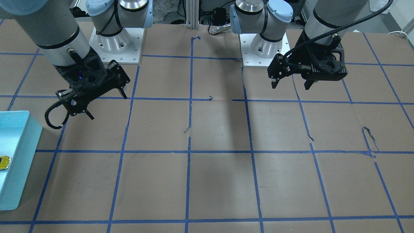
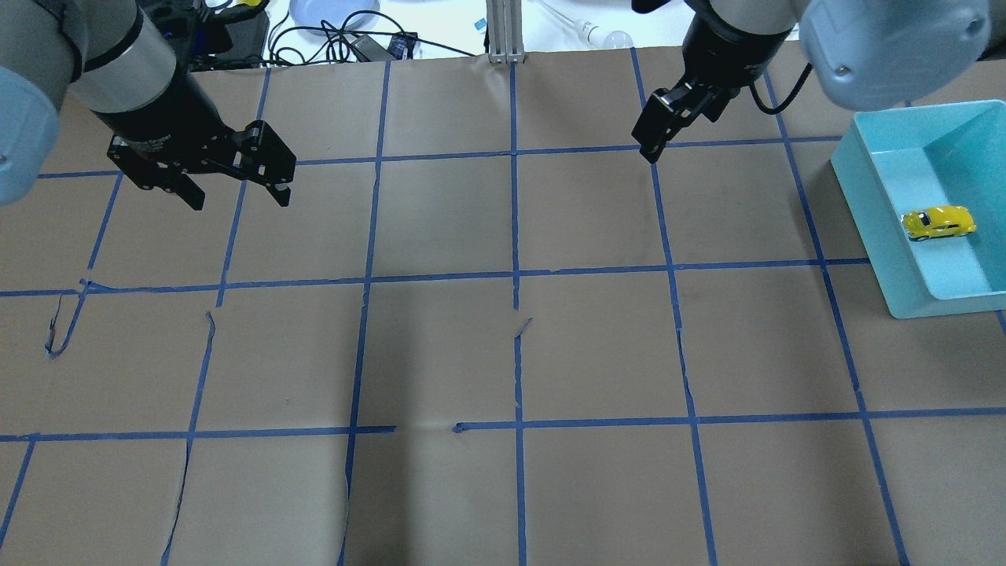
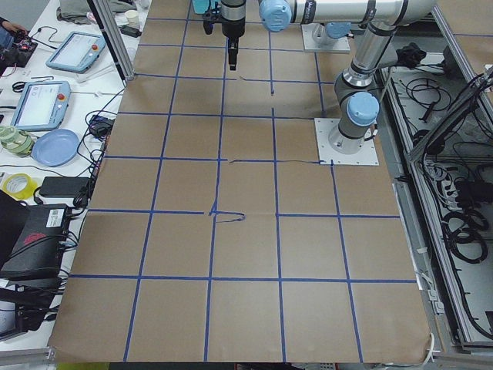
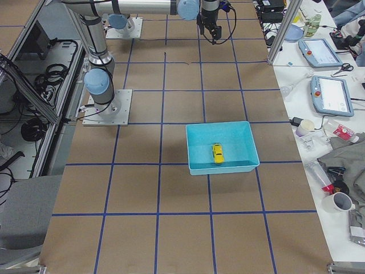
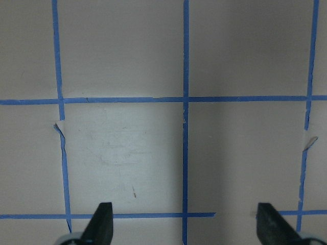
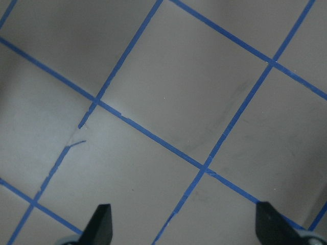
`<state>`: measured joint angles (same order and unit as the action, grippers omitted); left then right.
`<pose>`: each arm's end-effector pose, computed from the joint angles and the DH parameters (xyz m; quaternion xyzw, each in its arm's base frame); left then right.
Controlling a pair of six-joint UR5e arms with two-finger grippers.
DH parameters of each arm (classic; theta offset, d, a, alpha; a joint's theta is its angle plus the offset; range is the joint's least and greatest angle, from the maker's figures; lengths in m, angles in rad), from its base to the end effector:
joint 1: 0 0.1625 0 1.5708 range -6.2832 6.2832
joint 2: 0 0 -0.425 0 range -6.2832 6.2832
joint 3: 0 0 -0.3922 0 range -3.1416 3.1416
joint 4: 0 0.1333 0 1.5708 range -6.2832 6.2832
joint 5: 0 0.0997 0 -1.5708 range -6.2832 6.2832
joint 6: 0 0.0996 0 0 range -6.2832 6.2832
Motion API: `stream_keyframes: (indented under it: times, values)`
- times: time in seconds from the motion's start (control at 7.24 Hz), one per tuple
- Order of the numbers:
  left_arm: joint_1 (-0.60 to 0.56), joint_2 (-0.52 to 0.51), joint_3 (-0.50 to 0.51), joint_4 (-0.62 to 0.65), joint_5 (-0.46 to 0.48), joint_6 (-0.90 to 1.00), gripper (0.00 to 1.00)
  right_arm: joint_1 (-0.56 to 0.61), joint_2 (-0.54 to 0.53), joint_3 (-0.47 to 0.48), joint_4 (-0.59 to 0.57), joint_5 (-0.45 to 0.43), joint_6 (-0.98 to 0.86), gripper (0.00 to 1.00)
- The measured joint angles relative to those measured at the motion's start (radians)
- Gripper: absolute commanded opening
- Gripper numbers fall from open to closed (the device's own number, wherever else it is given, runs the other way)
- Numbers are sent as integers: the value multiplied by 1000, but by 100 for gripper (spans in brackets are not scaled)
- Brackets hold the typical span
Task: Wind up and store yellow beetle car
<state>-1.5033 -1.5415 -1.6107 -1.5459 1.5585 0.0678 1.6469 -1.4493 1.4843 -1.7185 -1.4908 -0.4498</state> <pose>-0.1018 -0.4888 0.4850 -0.0002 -1.0000 0.0075 0.0056 0.1829 -0.5414 0.4832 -0.2615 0.9627 -0.0627 0.0288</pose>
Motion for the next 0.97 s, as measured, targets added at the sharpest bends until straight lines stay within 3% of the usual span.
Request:
stream_keyframes:
  times: [0.28, 0.97]
  values:
    - [0, 1, 0, 0, 0, 0, 100, 4, -32, 17, -39, -15, 182, 97]
    - [5, 3, -5, -1, 1, 33, 100, -38, -81, 60, -41, -15, 345, 100]
